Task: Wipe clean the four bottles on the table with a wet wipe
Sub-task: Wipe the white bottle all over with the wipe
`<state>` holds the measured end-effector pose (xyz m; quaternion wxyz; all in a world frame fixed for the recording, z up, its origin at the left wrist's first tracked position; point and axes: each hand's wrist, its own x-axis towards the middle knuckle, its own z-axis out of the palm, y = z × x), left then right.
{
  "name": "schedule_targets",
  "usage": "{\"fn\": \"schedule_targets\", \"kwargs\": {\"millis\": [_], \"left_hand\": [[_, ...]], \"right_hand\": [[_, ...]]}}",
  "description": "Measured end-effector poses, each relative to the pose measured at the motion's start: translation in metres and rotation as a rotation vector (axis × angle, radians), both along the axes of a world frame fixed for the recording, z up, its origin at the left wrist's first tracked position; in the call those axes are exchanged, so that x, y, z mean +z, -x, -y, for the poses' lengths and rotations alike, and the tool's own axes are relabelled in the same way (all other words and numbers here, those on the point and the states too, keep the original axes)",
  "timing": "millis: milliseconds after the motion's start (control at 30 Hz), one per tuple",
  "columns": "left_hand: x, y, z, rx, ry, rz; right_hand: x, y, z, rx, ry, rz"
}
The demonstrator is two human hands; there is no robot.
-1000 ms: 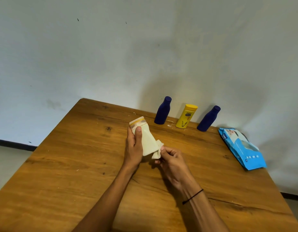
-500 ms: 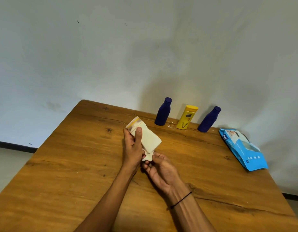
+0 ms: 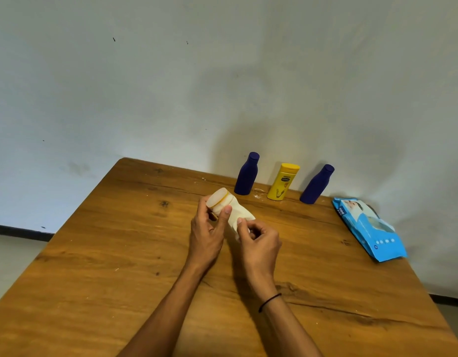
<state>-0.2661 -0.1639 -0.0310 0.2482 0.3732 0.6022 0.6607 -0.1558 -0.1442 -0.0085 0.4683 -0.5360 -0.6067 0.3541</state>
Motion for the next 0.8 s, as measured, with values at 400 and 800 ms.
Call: {"fn": "schedule_targets", "kwargs": {"millis": [400,800], "left_hand": [[-0.003,0.007,-0.002,0.053,-0.034,0.080],[0.009,0.042,-0.021,-0.010,0.073,-0.061]], "right_hand": [[-0.010,-0.019,-0.020,-0.024,-0.176,0.087],[-0.049,-0.006,-0.051,0.187,-0.128,0.124]]}}
